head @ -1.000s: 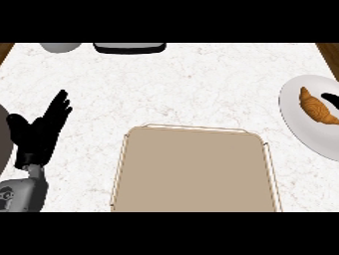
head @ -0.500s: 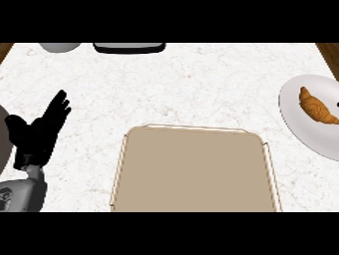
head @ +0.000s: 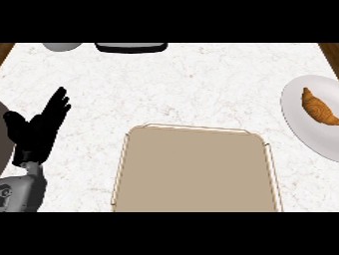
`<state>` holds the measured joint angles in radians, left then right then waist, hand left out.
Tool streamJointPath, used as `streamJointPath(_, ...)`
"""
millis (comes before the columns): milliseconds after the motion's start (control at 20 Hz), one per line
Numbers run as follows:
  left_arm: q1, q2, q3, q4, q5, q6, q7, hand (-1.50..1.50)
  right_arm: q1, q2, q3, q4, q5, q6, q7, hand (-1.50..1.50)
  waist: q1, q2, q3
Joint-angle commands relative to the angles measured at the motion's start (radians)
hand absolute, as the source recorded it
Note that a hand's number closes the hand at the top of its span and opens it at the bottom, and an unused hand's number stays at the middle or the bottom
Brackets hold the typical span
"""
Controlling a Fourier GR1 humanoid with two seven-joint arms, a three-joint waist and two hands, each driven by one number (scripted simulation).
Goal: Pick the croissant from the tray and place it in the plate
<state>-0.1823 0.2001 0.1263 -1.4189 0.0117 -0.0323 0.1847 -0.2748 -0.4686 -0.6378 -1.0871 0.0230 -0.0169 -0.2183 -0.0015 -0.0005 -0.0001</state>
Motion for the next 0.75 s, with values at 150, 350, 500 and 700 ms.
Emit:
streamJointPath(150, 0.009, -0.029, -0.021, -0.017, -0.024, 0.014, 0.015, 0.0, 0.01, -0.101, -0.027, 0.122, -0.049, 0.028, -0.077, -1.5, 0.004, 0.001, 0.0)
streamJointPath(350, 0.008, -0.016, 0.003, 0.036, -0.012, -0.014, -0.034, 0.0, 0.028, -0.108, -0.016, 0.149, -0.052, 0.018, -0.099, -1.5, 0.004, 0.001, 0.0)
streamJointPath(500, 0.028, -0.05, -0.024, -0.016, -0.048, 0.041, -0.01, 0.0, 0.095, -0.189, -0.052, 0.156, -0.076, 0.112, -0.064, -1.5, 0.002, 0.001, 0.0)
streamJointPath(700, 0.048, -0.052, -0.029, -0.014, -0.055, 0.03, -0.034, 0.0, 0.14, -0.168, -0.037, 0.156, -0.066, 0.088, -0.117, -1.5, 0.002, 0.0, 0.0)
